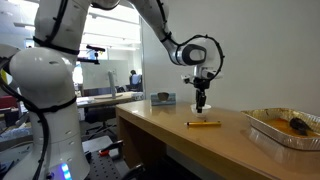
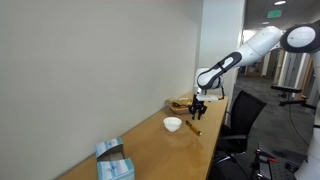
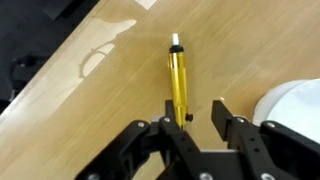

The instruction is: Remove the pen from the bowl and put it on the table

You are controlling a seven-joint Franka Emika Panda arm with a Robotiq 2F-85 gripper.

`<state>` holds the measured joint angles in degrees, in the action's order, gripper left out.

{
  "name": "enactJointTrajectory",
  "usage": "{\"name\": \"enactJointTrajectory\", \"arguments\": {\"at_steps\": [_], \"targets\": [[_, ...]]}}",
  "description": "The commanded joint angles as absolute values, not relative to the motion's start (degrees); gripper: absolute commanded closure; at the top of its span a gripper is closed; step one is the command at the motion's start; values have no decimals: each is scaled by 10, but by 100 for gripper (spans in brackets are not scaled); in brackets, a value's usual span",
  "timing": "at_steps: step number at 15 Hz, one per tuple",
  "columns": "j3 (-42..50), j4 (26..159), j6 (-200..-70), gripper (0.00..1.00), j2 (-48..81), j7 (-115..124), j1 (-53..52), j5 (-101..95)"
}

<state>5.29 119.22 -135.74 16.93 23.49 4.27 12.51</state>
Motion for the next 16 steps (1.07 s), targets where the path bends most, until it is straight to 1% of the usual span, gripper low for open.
{"name": "enactJointTrajectory", "arguments": {"at_steps": [1, 4, 5, 10, 12, 16], "targets": [[55, 1193, -1355, 22, 153, 237, 32, 122], [46, 1214, -1363, 1, 112, 234, 17, 119], [42, 1222, -1364, 0, 93, 233, 10, 113], [21, 1253, -1354, 0, -6, 269, -24, 4], [6, 1256, -1321, 0, -39, 280, -25, -26], [-12, 1249, -1198, 0, -80, 193, -26, 6]]}}
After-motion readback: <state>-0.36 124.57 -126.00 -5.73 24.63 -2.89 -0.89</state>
